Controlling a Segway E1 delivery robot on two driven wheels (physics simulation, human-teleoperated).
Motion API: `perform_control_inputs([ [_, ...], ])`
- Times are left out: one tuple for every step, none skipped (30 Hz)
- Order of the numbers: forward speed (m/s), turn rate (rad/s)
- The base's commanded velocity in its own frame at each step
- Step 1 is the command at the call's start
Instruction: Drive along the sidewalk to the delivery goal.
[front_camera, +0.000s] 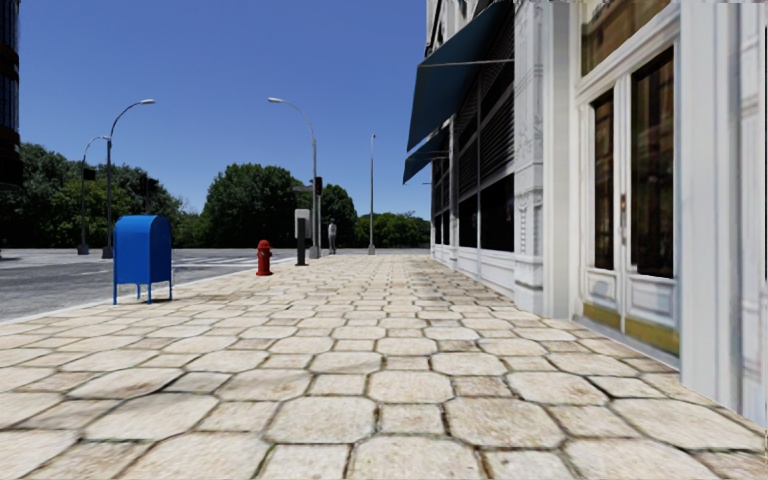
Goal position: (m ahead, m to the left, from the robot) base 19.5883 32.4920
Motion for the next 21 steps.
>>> perform_control_inputs([
  [2.0, 0.0],
  [2.0, 0.0],
  [2.0, 0.0],
  [2.0, 0.0],
  [2.0, 0.0],
  [2.0, 0.0],
  [2.0, 0.0],
  [2.0, 0.0],
  [2.0, 0.0],
  [2.0, 0.0],
  [2.0, 0.0],
  [2.0, 0.0],
  [2.0, 0.0],
  [2.0, 0.0],
  [2.0, 0.0],
  [2.0, 0.0],
  [2.0, 0.0],
  [2.0, 0.0],
  [2.0, 0.0],
  [2.0, 0.0],
  [2.0, 0.0],
])
